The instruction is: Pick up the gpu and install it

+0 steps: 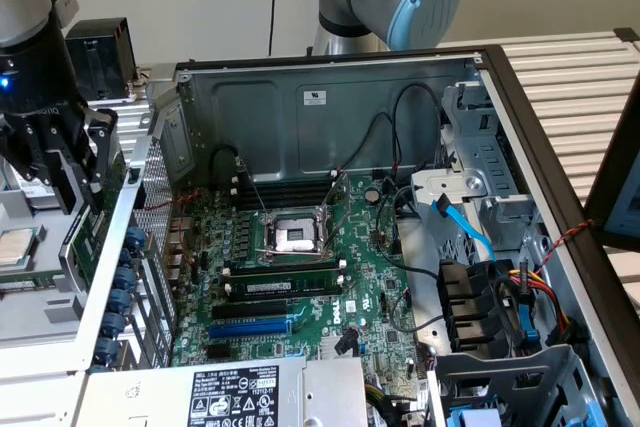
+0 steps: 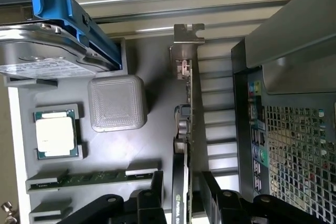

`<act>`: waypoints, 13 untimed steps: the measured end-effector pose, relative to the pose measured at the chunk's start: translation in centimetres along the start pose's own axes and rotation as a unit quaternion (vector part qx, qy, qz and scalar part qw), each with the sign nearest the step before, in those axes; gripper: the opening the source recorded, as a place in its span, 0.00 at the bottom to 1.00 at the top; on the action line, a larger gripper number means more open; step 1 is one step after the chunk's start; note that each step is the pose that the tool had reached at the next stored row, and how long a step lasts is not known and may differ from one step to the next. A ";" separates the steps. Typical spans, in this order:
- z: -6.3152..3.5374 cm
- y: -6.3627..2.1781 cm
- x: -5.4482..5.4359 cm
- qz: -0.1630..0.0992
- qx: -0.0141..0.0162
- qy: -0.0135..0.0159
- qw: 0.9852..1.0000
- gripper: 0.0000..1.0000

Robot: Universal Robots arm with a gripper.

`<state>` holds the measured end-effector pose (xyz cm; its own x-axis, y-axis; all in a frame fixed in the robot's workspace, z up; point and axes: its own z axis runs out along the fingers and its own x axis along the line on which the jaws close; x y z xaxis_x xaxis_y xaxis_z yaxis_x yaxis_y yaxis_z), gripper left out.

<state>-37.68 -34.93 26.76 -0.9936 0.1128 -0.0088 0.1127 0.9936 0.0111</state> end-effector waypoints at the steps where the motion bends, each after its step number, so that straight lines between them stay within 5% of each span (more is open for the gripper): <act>1: 0.04 0.00 0.0 0.000 -0.003 0.000 1.000 0.42; 4: 0.21 -0.01 0.0 0.000 -0.008 0.000 1.000 0.42; 13: 0.96 -0.06 0.1 0.001 -0.010 -0.001 1.000 0.42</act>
<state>-37.78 -34.97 25.80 -0.9933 0.1151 -0.0117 0.1147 0.9929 0.0318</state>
